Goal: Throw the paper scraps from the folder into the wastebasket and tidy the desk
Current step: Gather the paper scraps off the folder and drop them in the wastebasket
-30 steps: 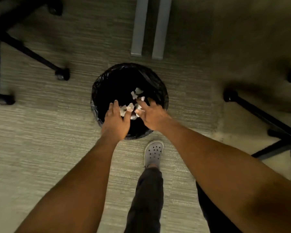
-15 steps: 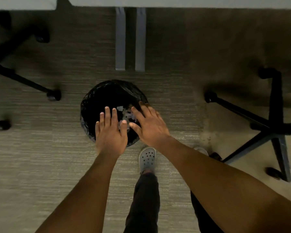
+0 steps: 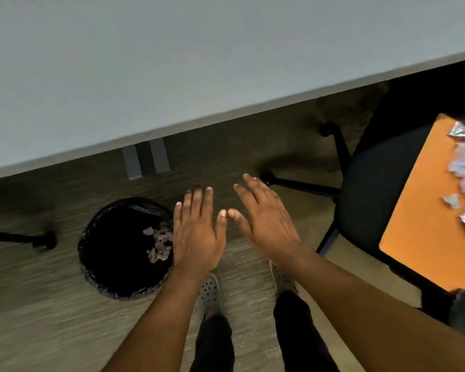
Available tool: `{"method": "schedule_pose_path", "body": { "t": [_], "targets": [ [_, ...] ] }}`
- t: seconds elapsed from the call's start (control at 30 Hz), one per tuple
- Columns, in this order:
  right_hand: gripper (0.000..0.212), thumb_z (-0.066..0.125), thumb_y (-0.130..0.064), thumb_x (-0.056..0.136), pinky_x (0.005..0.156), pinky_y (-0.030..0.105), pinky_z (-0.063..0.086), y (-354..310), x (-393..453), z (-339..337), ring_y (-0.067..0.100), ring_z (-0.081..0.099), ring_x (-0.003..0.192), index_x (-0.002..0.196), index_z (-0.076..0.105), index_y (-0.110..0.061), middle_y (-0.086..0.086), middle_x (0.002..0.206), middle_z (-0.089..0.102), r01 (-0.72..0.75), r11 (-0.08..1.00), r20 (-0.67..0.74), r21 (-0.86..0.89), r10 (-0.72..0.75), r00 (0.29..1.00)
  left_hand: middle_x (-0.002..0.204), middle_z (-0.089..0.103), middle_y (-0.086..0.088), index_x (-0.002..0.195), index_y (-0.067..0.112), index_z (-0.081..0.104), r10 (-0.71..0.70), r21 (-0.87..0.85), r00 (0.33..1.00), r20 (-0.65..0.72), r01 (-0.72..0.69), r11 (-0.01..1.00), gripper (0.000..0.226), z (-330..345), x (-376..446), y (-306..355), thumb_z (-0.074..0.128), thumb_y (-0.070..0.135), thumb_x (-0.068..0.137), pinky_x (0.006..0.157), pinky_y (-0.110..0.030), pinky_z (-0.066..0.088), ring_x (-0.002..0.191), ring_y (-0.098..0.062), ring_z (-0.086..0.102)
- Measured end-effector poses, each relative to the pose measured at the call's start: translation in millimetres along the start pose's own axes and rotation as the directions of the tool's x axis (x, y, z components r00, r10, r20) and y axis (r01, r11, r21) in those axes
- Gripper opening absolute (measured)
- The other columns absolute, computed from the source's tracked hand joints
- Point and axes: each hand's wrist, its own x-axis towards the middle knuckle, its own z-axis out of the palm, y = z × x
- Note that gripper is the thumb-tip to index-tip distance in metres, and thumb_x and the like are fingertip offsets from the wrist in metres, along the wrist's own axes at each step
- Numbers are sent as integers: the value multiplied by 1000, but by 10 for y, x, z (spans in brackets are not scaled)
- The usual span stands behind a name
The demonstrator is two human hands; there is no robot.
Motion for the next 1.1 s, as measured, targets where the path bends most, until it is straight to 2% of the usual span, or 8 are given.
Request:
{"method": "schedule_pose_path", "body": {
  "t": [0.23, 0.53, 0.67, 0.73, 0.8, 0.87, 0.97, 1.1],
  "targets": [
    [60, 34, -53, 100, 117, 41, 20, 774, -356, -945, 22, 15, 147, 149, 33, -19, 6, 161, 20, -95, 995, -188, -15, 91, 978, 165, 5, -4, 155, 20, 15, 284, -38, 959, 2, -284, 958, 77, -12, 336, 1190, 16, 68, 95, 122, -41, 2, 151, -17, -1],
    [59, 39, -55, 99, 108, 42, 34, 2219, -1213, -1486, 22, 30, 141, 147, 33, -21, 5, 156, 31, -343, 939, -405, -28, 304, 862, 165, -5, -3, 156, 23, 9, 601, -122, 794, 88, -590, 798, 92, 268, 653, 2553, 55, 56, 84, 122, -43, 6, 151, -19, -4],
    [70, 38, -67, 92, 104, 51, 36, 2795, -1699, -1440, 28, 35, 136, 147, 30, -23, 9, 152, 33, -619, 785, -520, -8, 525, 674, 164, -11, -1, 156, 26, 2, 665, -103, 729, 163, -657, 747, 96, 502, 786, 3000, 51, 63, 82, 122, -44, 4, 151, -19, -8],
    [80, 39, -75, 85, 104, 55, 35, 3014, -1940, -1350, 29, 29, 137, 146, 27, -24, 9, 154, 27, -728, 677, -537, 113, 658, 529, 164, -13, 2, 155, 29, -2, 680, -96, 709, 187, -676, 731, 99, 617, 855, 3190, 50, 68, 80, 122, -44, 3, 150, -18, -10],
    [92, 41, -83, 78, 110, 58, 27, 3186, -2122, -1225, 28, 17, 143, 149, 19, -27, 6, 159, 15, -760, 602, -489, 244, 753, 440, 163, -17, 4, 154, 34, -7, 679, -87, 702, 213, -679, 729, 104, 722, 935, 3367, 51, 73, 77, 121, -43, 0, 150, -18, -14],
    [99, 45, -85, 75, 116, 56, 15, 3319, -2189, -1126, 24, 6, 148, 151, 10, -31, 1, 162, 3, -731, 613, -450, 298, 766, 459, 162, -21, 6, 152, 37, -12, 681, -76, 690, 244, -687, 723, 110, 811, 1031, 3523, 51, 79, 72, 118, -43, -3, 149, -19, -18],
    [104, 45, -87, 73, 118, 49, 3, 3438, -2122, -1082, 20, -3, 150, 153, 2, -35, -2, 164, -5, -654, 718, -447, 239, 679, 582, 161, -25, 5, 150, 39, -18, 717, -45, 642, 271, -736, 675, 120, 908, 1191, 3706, 49, 87, 64, 117, -44, -4, 148, -22, -22],
    [106, 52, -82, 74, 118, 51, 7, 3546, -1972, -1066, 23, 1, 150, 155, 7, -29, 3, 164, -1, -547, 819, -513, 172, 549, 660, 161, -27, 0, 151, 37, -17, 772, -30, 564, 295, -802, 597, 131, 986, 1418, 3983, 51, 94, 55, 119, -50, -5, 147, -26, -25]
  ]
}}
